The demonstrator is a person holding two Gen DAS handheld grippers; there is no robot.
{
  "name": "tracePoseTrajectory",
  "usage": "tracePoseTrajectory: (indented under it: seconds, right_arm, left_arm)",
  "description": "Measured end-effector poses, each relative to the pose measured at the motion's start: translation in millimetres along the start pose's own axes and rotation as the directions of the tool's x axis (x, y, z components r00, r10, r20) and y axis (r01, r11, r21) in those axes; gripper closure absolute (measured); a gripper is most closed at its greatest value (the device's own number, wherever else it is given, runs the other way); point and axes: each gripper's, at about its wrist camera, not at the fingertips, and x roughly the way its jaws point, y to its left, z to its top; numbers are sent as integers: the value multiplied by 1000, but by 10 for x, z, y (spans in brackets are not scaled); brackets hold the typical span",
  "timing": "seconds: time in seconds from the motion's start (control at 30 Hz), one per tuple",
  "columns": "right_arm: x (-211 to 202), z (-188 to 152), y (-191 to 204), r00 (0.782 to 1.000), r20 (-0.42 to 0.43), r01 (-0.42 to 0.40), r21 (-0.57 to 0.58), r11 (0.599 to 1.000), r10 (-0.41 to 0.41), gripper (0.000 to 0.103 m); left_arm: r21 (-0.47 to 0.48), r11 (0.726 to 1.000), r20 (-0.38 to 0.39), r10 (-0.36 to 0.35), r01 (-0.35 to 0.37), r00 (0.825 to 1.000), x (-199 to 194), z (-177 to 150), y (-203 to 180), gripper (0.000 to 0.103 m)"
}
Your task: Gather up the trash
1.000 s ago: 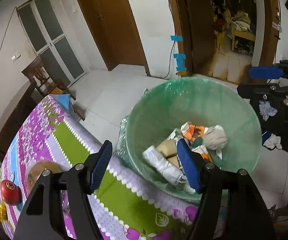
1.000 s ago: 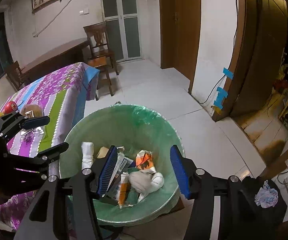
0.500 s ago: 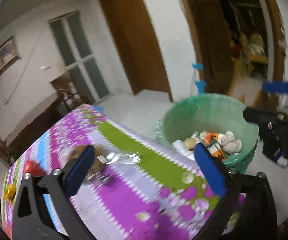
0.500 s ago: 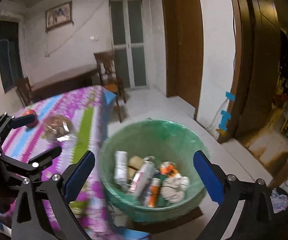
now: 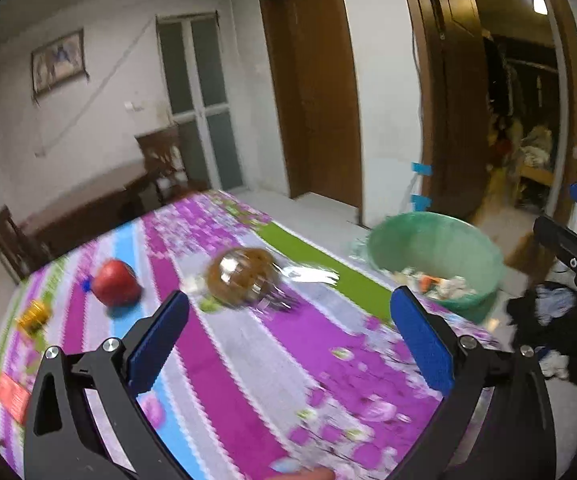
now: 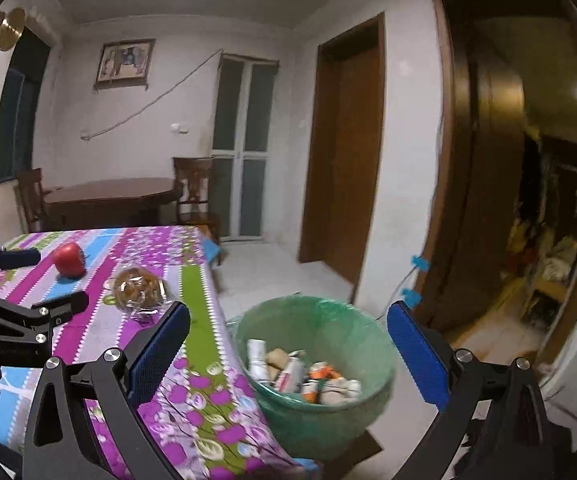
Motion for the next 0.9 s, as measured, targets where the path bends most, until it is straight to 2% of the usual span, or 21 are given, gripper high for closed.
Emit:
tracePoseTrajectory:
  seconds: [0.07,0.17,0.27,0.33,0.43,0.63,0.9]
  right_arm:
    - [-162,-38,-35,999,10,46,1,999,-46,4]
    - [-348,-141,-78,993,-10,119,-9,993,-119,4]
    - [-518,-280,-106,988,8,154,-71,985,-154,4]
    - [-564,-337,-160,990,8,142,-95,985,-142,4]
    - [-565,-374,-317,994,-10,109,-67,992,-110,4]
    - [-555,-506,-517,996,-24,89,-54,995,-91,4]
    - [-548,-616,-606,998,-58,23,-114,993,-30,4]
  left_arm:
    - [11,1000,-8,-23,23,1000,-20,-41,-72,6]
    - [11,998,28,-66,66,997,-132,-100,-213,6]
    - [-18,994,54,-109,110,993,-234,-173,-331,6]
    - [0,991,66,-130,130,989,-277,-217,-454,6]
    - [73,988,59,-140,136,988,-272,-297,-688,6]
    - [139,978,55,-162,153,985,-267,-408,-949,6]
    - [143,977,35,-166,160,985,-209,-404,-1011,6]
